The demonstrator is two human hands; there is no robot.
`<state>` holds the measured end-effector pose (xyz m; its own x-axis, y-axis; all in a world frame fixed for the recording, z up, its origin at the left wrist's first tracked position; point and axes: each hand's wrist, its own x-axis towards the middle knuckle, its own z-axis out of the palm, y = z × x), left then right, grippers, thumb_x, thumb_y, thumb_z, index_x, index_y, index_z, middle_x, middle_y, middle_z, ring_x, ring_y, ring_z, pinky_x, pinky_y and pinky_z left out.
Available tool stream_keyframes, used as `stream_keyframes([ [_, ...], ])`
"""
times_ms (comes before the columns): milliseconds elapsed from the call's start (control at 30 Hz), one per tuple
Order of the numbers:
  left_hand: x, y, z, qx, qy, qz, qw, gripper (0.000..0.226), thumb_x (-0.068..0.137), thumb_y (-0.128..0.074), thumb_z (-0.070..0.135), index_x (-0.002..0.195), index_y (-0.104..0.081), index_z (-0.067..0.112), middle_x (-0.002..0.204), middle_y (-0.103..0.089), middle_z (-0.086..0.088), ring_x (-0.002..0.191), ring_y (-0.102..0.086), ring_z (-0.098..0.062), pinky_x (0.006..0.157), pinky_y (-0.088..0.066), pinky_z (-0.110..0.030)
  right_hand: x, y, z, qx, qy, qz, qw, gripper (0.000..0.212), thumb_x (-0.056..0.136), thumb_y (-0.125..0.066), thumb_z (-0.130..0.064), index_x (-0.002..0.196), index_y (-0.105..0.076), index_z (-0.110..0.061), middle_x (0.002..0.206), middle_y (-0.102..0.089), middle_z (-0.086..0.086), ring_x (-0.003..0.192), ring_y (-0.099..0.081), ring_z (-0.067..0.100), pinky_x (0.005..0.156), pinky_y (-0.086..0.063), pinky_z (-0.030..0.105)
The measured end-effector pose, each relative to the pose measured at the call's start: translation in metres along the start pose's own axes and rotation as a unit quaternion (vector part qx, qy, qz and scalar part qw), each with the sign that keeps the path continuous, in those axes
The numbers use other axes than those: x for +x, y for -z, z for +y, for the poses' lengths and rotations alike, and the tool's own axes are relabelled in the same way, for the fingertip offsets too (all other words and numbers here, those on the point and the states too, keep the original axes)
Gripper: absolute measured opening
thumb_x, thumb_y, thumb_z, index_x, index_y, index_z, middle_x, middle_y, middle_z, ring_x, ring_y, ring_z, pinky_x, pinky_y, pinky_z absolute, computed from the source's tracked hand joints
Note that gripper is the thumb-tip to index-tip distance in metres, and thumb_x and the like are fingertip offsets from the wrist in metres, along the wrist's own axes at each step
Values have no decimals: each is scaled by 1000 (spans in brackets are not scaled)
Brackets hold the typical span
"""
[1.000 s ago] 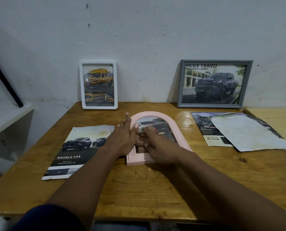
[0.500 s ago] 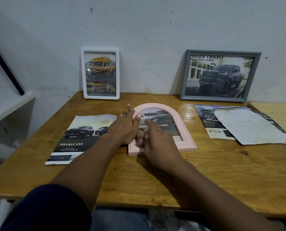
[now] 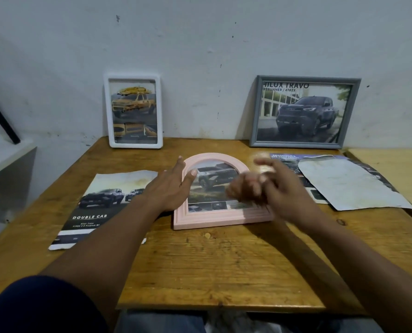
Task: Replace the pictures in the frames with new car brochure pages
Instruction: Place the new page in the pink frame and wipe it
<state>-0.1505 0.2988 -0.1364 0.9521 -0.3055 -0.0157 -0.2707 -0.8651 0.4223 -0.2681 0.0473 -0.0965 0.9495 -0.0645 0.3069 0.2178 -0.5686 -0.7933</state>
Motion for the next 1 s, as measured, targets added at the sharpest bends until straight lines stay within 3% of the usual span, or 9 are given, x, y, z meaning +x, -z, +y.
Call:
stream_keyframes([
  [100,-1,10,3,-44,-18,2,999,78,94,-15,74,162,-7,35,168,-14,4,155,-9,-23,122,-13,-46,61,18,-4,59,-113,58,990,36,102,-46,-10,136,-48,-22,124,-59,8,107,-62,28,78,-60,51],
  [167,-5,12,8,-35,-40,-3,999,78,94,-15,73,162,-6,34,169,-7,6,156,-1,-16,123,-6,-41,94,19,-11,-22,-87,33,995,45,99,-48,-4,142,-42,-17,131,-55,12,108,-59,25,84,-59,42],
  [267,-11,1,15,8,-65,-31,997,85,91,-10,73,162,4,28,169,7,6,154,9,-12,119,5,-32,118,-3,-4,-103,-59,-72,990,51,96,-55,-8,143,-38,-17,115,-60,3,95,-61,15,69,-53,19],
  [333,-14,-7,15,10,-53,-26,998,88,90,-9,75,161,10,26,168,11,4,154,11,-13,118,5,-32,114,-24,17,-197,-44,-129,971,52,95,-57,-12,143,-39,-20,120,-62,6,105,-60,22,79,-50,27],
  [400,-12,-9,13,-5,-33,-16,999,93,87,-7,79,160,14,27,168,10,2,155,6,-17,123,-1,-39,104,-29,34,-237,-34,-122,963,49,96,-50,-12,143,-40,-22,131,-58,14,113,-56,30,87,-42,33],
  [567,-11,-10,14,-13,-20,-2,1000,98,83,-5,82,160,12,24,169,3,-1,156,-3,-24,125,-10,-46,32,-2,38,-215,-23,-99,971,43,98,-46,-13,140,-41,-23,130,-60,11,111,-60,30,84,-44,33],
  [733,-12,-9,15,-6,-15,0,1000,94,87,-5,80,161,12,24,170,0,-1,156,-5,-27,124,-12,-50,-56,-6,8,-190,33,-95,977,47,100,-39,-24,146,-34,-36,125,-63,-1,101,-61,17,84,-48,34],
  [867,-14,-8,18,-11,-5,1,1000,90,90,-8,77,161,11,25,170,-3,-4,156,-6,-28,124,-10,-50,-68,-49,-20,-202,112,-92,969,48,95,-47,-28,142,-34,-32,123,-63,-1,106,-57,15,93,-47,39],
  [1000,-11,-2,15,-111,14,-12,994,90,87,-12,83,161,5,33,170,-1,2,156,-6,-25,124,-10,-50,-51,-81,-36,-116,83,-144,979,59,96,-46,-27,149,-21,-34,143,-52,-2,127,-48,14,104,-42,42],
])
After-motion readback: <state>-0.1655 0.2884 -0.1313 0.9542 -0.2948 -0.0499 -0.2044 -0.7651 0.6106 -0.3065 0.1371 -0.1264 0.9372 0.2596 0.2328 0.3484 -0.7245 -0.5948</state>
